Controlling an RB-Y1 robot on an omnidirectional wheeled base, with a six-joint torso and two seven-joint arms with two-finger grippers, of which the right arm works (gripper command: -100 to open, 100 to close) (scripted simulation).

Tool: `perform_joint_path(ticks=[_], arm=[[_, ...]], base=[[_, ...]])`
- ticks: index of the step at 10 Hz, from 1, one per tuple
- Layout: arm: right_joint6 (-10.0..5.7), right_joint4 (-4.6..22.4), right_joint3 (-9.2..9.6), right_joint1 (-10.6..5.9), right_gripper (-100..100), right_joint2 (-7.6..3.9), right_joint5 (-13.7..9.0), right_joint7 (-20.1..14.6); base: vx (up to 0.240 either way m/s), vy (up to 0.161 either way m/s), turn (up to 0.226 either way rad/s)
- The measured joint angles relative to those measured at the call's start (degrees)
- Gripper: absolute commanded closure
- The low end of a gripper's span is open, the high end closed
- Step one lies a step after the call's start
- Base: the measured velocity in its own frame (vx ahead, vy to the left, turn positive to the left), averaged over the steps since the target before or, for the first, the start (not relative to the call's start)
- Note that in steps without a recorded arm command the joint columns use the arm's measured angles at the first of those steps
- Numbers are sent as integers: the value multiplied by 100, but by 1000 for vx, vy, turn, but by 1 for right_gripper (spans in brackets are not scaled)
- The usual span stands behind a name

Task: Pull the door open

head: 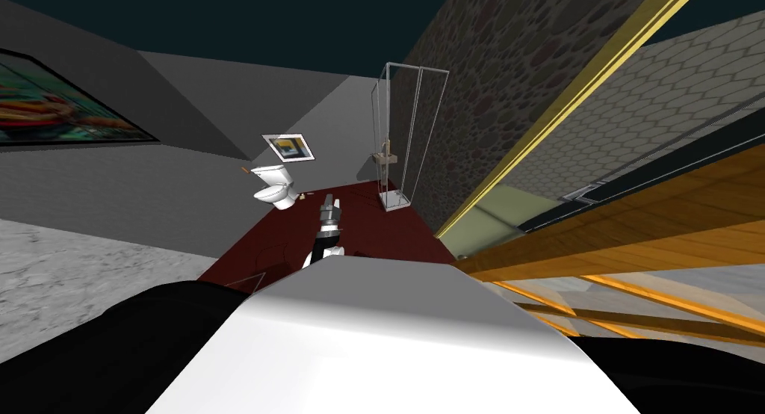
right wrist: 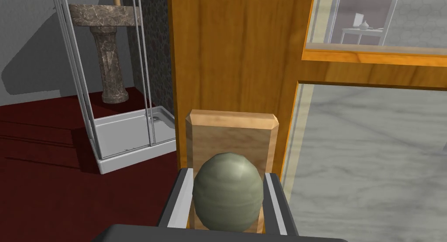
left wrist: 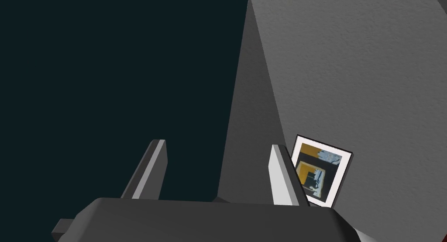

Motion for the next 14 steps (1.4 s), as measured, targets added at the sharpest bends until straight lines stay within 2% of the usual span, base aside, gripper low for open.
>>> perform_joint_path(ticks=[3, 5, 6, 7, 8, 9, 10, 11, 12, 13, 14], arm=[[-198, 274, 222, -38, 100, -38, 231, -65], [-355, 551, 353, -114, 100, -4, 359, -185], [-410, 589, 419, -115, 100, -16, 422, -202], [-467, 674, 476, -145, 100, 21, 479, -204], [-581, 984, 531, -254, 100, 115, 532, -311], [-631, 955, 604, -228, 100, 50, 597, -353], [-623, 720, 663, -135, 100, -48, 653, -260], [-748, 1012, 693, -220, 100, 80, 686, -320], [-801, 946, 765, -199, 100, 23, 752, -322], [-894, 1116, 806, -248, 100, 66, 790, -374], [-891, 946, 857, -191, 100, -13, 835, -328]], base=[[3, 7, -90], [-25, 3, -94], [-24, -1, -78], [-26, -7, -64], [-51, -18, -86], [-56, -30, -98], [-33, -32, -24], [-75, -35, -88], [-78, -41, -59], [-81, -62, -54], [-67, -65, -36]])
